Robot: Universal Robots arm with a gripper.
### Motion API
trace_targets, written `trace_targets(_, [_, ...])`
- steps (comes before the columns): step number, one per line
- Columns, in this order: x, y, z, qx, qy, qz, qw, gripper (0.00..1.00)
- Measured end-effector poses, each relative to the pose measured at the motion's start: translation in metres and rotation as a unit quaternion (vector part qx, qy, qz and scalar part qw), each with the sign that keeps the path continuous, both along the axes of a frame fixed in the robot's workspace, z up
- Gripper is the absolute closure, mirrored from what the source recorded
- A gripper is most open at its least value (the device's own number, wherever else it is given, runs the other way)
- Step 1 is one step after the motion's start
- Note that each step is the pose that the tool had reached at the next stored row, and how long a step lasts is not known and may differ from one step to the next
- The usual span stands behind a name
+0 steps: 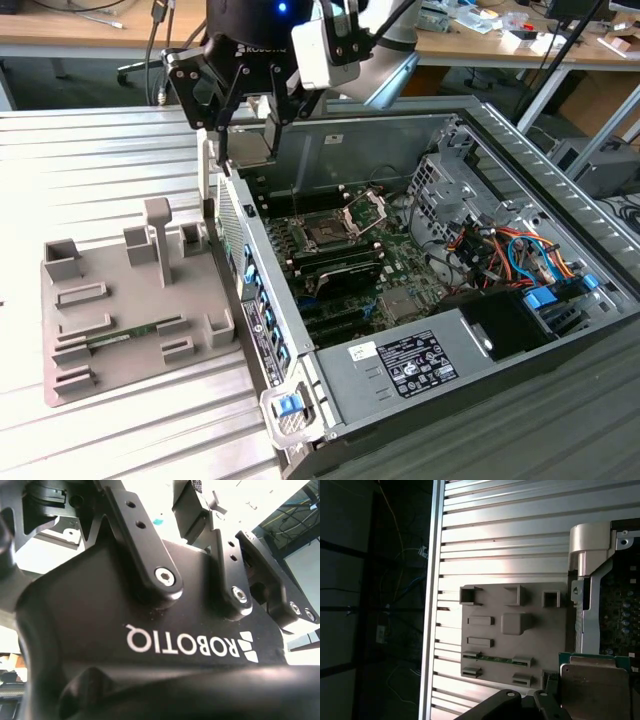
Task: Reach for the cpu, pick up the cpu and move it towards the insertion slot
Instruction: 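Pick up the cpu and move it towards the insertion slot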
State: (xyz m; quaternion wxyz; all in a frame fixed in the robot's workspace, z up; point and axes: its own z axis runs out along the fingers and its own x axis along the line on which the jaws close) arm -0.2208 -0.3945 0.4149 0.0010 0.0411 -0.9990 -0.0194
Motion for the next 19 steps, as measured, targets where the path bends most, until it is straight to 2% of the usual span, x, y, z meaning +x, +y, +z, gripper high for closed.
trace_targets(19, [0.0095,0.0,0.0,0.0,0.0,0.0,1.0,0.45])
